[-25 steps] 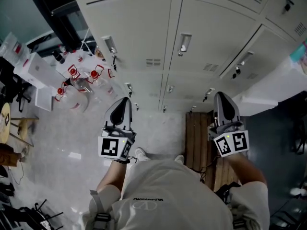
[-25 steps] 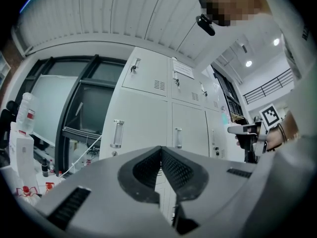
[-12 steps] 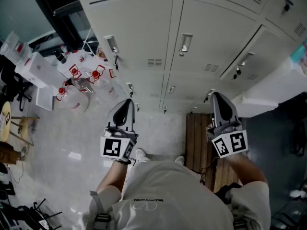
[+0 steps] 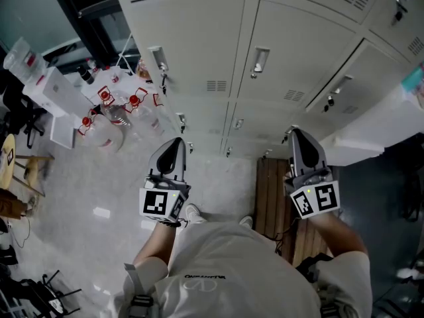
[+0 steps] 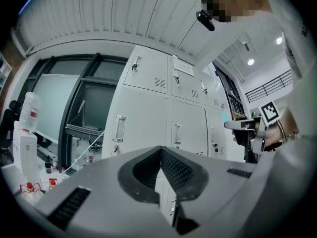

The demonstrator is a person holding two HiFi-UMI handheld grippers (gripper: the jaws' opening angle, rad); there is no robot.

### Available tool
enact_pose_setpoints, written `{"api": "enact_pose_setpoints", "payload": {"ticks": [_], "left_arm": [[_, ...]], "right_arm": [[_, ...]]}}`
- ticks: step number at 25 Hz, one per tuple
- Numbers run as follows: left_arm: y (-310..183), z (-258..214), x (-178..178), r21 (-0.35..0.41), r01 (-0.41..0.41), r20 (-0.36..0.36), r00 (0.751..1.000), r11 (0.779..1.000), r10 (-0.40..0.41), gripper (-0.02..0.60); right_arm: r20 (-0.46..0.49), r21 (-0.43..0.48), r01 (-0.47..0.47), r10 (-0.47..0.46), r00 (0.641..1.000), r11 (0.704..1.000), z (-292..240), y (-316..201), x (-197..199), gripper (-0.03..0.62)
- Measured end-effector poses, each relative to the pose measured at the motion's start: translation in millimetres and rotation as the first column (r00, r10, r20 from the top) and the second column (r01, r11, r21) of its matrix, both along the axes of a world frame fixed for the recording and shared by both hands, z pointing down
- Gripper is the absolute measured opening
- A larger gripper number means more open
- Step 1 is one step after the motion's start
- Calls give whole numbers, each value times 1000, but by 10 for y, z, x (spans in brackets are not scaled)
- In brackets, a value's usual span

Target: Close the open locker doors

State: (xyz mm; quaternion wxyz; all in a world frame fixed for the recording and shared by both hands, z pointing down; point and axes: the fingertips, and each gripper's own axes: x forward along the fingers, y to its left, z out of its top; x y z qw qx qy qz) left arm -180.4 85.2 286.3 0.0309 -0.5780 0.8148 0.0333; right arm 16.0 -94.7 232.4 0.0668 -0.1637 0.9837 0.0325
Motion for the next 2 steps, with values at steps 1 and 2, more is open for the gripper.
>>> {"api": "enact_pose_setpoints", "payload": {"ticks": [1,2], "left_arm": [[-1,0,-1,1,2,2,1000,1000,-2,5],[-1,-1,-1,3,4,3,1000,1000,-4,5]], "right_arm": [[0,1,1,-1,1000,1000,-2,-2,-2,8],[0,3,2,-2,1000,1000,-4,-5,-4,9]]}}
